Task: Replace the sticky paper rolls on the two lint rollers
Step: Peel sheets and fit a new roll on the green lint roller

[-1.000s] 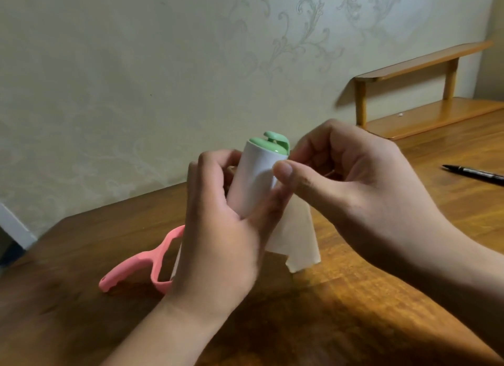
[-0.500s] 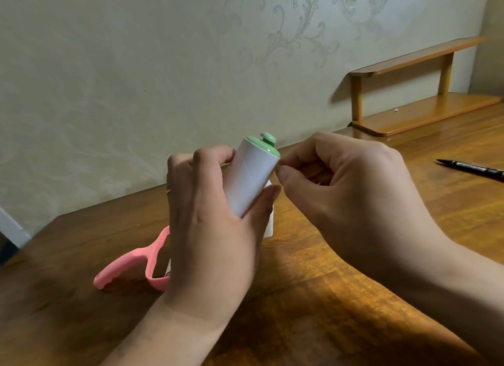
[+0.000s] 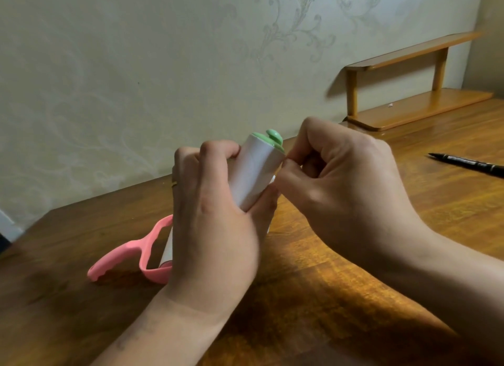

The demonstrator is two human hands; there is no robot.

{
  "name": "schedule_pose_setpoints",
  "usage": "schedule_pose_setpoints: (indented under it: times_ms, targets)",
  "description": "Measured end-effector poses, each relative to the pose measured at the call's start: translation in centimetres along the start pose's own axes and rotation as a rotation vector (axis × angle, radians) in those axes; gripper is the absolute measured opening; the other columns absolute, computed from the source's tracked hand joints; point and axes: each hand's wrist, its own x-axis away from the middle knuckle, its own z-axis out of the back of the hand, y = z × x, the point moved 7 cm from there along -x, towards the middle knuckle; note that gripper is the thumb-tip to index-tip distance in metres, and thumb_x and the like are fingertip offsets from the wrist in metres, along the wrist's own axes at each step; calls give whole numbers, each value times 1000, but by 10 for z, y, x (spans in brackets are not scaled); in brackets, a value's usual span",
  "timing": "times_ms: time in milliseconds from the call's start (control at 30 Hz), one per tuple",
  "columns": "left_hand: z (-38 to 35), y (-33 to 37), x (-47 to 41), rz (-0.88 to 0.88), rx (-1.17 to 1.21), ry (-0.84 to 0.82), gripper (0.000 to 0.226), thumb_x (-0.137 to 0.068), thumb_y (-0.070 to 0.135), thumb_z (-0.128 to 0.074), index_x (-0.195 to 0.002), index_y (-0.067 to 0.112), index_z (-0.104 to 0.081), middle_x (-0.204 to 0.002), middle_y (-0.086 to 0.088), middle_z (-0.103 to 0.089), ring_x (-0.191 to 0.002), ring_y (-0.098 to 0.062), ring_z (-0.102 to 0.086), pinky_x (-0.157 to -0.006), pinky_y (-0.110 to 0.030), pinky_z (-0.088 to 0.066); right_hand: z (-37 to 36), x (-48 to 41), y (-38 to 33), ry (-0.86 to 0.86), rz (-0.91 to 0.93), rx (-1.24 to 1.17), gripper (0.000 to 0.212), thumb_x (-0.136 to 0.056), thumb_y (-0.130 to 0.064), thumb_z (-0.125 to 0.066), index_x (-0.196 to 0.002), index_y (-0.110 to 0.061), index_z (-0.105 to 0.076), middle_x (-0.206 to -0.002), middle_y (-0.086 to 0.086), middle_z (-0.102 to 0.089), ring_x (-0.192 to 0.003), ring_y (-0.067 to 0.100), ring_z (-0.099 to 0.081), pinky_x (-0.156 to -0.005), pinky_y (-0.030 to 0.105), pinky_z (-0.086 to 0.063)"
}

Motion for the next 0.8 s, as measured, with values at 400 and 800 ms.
schedule_pose_setpoints:
  times_ms: [400,800]
  targets:
    - [3,-21,-5,253,153,-43,61,-80,71,-75,-124,37,-53,-118,11,-58,-103,-5,-63,-76,-30,-59,-4,-1,3,-77,-3,-107,16,-95,-35,-68,-107,-25,-72,-74,-12,-68,-75,9,-68,-63,29,-58]
    - [3,-19,-5,243,204,-85,52,-82,64,-84,-122,41,-59,-114,11,-65,-103,-10,-68,-73,-28,-61,0,-7,8,-73,-49,-232,18,-98,-37,-63,-103,-25,-76,-79,-9,-74,-71,16,-70,-55,38,-56]
